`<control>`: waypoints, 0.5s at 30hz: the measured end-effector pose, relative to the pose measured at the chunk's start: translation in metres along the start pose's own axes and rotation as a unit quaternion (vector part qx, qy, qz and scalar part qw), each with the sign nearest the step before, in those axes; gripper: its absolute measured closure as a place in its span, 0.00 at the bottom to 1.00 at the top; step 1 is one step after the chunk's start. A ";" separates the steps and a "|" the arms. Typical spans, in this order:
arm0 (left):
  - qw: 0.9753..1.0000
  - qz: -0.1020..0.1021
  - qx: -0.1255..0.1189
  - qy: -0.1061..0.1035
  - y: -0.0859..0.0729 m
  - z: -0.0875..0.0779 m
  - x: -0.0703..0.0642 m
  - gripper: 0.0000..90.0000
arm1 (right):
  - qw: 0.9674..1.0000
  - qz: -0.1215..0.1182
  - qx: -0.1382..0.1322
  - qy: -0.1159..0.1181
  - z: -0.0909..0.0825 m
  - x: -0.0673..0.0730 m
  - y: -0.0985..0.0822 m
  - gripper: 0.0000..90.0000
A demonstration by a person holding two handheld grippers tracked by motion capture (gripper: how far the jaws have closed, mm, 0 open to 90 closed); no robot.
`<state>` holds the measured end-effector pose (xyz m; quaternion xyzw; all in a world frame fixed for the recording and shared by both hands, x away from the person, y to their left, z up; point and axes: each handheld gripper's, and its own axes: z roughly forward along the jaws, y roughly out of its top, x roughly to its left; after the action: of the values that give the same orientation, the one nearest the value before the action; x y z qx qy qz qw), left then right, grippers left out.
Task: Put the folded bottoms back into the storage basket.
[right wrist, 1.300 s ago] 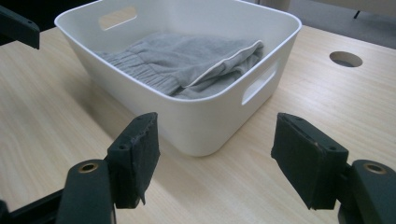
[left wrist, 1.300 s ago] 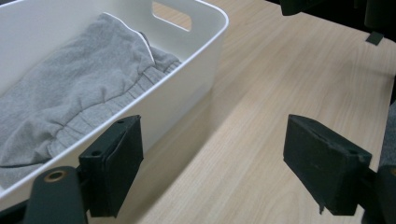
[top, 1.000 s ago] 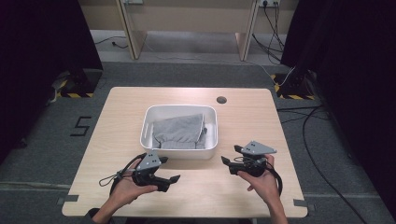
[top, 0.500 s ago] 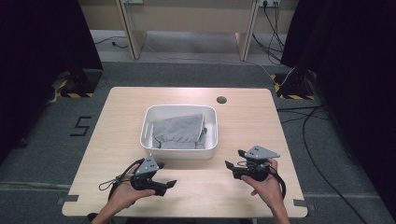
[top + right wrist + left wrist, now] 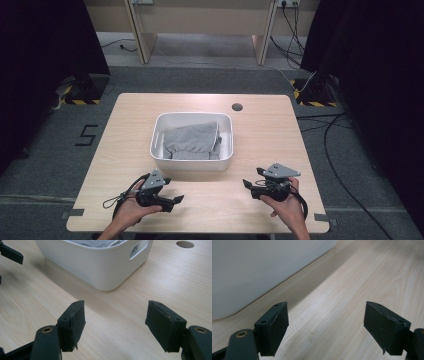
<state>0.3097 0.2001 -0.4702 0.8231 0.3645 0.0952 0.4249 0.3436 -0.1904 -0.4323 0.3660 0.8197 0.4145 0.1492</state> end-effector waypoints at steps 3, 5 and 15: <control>1.000 0.005 0.005 0.002 -0.004 0.002 -0.002 0.22 | 1.000 0.003 0.005 0.002 0.002 0.002 -0.005 0.36; 1.000 0.012 0.009 0.006 -0.007 0.003 -0.002 0.22 | 1.000 0.001 0.008 0.004 0.004 0.003 -0.009 0.36; 1.000 0.013 0.016 0.008 -0.018 -0.001 -0.004 0.22 | 1.000 0.002 0.016 0.017 0.006 0.013 -0.024 0.35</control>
<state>0.2969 0.2045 -0.4831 0.8339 0.3584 0.1010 0.4075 0.3266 -0.1868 -0.4547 0.3627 0.8280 0.4079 0.1284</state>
